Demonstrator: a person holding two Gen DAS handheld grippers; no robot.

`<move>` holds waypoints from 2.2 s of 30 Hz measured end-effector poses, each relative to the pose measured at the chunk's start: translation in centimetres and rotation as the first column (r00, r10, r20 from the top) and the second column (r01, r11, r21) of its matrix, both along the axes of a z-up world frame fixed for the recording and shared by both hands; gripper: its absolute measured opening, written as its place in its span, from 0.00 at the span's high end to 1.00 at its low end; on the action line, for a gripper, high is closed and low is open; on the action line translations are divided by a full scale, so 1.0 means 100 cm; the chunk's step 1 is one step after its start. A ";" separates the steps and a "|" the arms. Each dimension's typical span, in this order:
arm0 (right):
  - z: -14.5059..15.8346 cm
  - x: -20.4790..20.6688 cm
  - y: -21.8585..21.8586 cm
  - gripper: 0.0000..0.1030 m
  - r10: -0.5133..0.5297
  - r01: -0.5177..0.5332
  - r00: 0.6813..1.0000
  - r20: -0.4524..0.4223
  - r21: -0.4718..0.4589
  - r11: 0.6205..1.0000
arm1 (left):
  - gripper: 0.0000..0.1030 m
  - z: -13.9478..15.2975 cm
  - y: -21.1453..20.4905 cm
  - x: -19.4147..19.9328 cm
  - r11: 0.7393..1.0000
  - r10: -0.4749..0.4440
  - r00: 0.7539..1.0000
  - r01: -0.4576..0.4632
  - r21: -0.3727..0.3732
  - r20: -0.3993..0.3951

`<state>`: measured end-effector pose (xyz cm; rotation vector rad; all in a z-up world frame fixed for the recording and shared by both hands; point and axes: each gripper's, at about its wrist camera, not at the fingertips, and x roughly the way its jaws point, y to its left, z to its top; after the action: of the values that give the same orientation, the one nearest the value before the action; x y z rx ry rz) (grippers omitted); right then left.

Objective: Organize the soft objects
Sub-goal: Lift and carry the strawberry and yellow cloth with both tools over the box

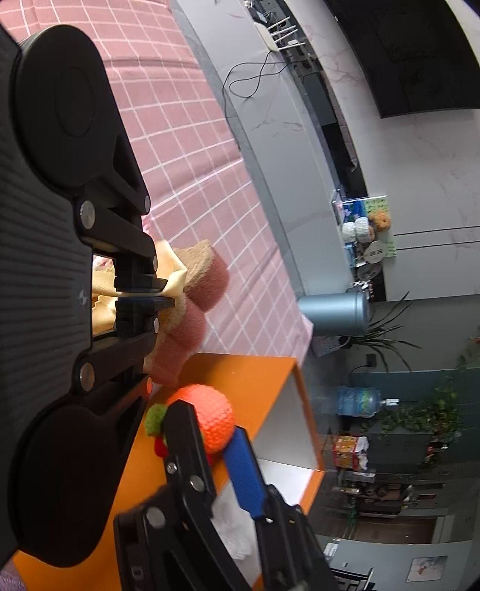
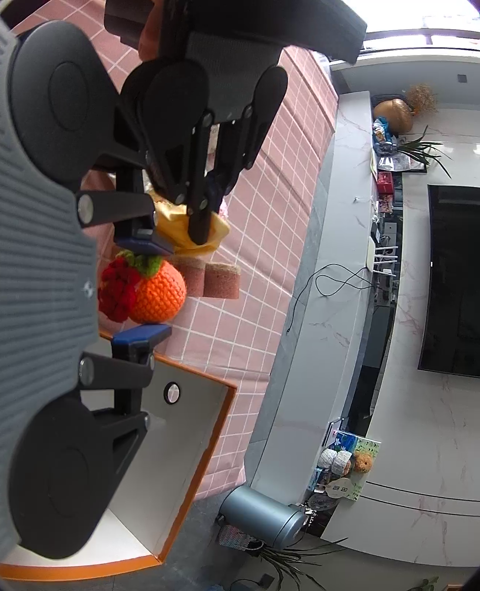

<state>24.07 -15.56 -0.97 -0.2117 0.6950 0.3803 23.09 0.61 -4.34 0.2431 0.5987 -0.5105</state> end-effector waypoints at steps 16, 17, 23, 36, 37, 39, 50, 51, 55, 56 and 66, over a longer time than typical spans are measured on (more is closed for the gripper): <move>0.048 -0.052 -0.017 0.62 -0.026 0.019 0.996 0.082 0.085 0.996 | 0.98 0.081 -0.008 -0.060 0.999 -0.021 0.987 0.027 -0.031 0.159; 0.050 -0.057 -0.019 0.62 -0.030 0.022 0.996 0.088 0.086 0.996 | 0.98 0.085 -0.011 -0.064 0.999 -0.026 0.985 0.032 -0.028 0.170; 0.064 -0.082 -0.033 0.62 -0.062 0.052 0.990 0.125 0.079 0.996 | 0.98 0.101 -0.024 -0.083 0.998 -0.053 0.975 0.061 -0.029 0.217; 0.076 -0.107 -0.089 0.62 -0.139 0.139 0.975 0.174 0.012 0.990 | 0.98 0.109 -0.085 -0.092 0.986 -0.157 0.955 0.165 -0.009 0.251; 0.075 -0.106 -0.093 0.62 -0.143 0.145 0.974 0.174 0.003 0.989 | 0.98 0.108 -0.090 -0.091 0.985 -0.167 0.954 0.174 -0.009 0.248; 0.074 -0.104 -0.101 0.62 -0.152 0.158 0.973 0.174 -0.018 0.987 | 0.98 0.105 -0.098 -0.088 0.981 -0.187 0.952 0.194 -0.006 0.242; 0.058 -0.056 -0.120 0.62 -0.176 0.191 0.974 0.143 -0.100 0.976 | 0.98 0.084 -0.134 -0.062 0.969 -0.247 0.944 0.241 0.054 0.220; 0.056 -0.050 -0.120 0.62 -0.176 0.192 0.974 0.141 -0.105 0.976 | 0.98 0.083 -0.135 -0.059 0.969 -0.248 0.944 0.242 0.054 0.218; 0.045 -0.029 -0.122 0.62 -0.174 0.188 0.977 0.127 -0.116 0.975 | 0.98 0.074 -0.139 -0.047 0.970 -0.240 0.951 0.227 0.083 0.198; 0.042 -0.024 -0.122 0.62 -0.171 0.185 0.978 0.121 -0.120 0.975 | 0.98 0.070 -0.139 -0.045 0.970 -0.239 0.952 0.226 0.090 0.189; 0.000 0.020 -0.121 0.62 -0.095 0.096 0.995 0.018 -0.170 0.981 | 0.98 0.034 -0.139 -0.019 0.958 -0.262 0.963 0.252 0.139 0.060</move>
<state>26.03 -27.63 -1.01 -0.3416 0.7257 0.2274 21.15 -13.25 -0.93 0.4678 0.5274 -0.7109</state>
